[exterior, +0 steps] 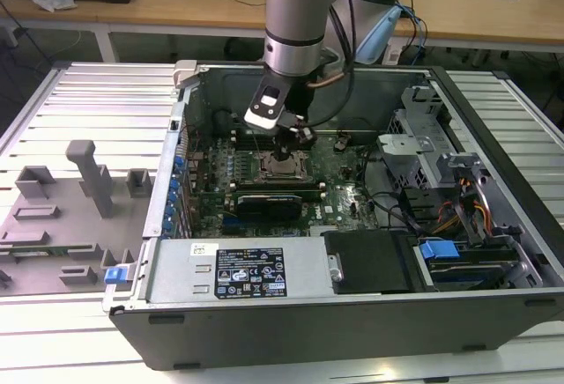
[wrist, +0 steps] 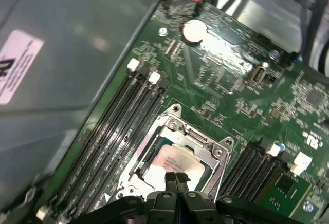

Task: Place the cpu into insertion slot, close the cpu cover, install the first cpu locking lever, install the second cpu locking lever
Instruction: 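Close the cpu cover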

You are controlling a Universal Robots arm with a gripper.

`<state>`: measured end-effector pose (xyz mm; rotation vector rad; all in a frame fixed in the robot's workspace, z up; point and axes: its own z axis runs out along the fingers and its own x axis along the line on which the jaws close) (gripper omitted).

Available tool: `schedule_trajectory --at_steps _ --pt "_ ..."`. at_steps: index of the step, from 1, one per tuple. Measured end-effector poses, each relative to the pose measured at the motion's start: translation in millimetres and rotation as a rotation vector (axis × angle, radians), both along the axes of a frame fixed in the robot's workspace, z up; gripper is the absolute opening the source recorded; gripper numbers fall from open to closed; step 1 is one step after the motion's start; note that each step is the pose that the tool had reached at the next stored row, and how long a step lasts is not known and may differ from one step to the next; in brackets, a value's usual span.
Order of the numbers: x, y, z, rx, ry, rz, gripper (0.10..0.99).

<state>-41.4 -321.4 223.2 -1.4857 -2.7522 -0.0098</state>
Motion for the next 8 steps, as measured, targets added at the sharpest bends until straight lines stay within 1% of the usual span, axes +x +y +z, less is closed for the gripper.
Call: schedule_trajectory --at_steps 2,3,6,8 --pt "0.0 0.0 0.0 -0.001 0.0000 0.038 0.106" --pt "0.0 0.0 0.0 -0.002 0.0000 0.079 0.106" --pt "0.0 0.0 -0.1 -0.005 -0.0001 0.250 0.106" --pt "0.0 0.0 -0.1 -0.006 -0.0001 0.329 0.106"
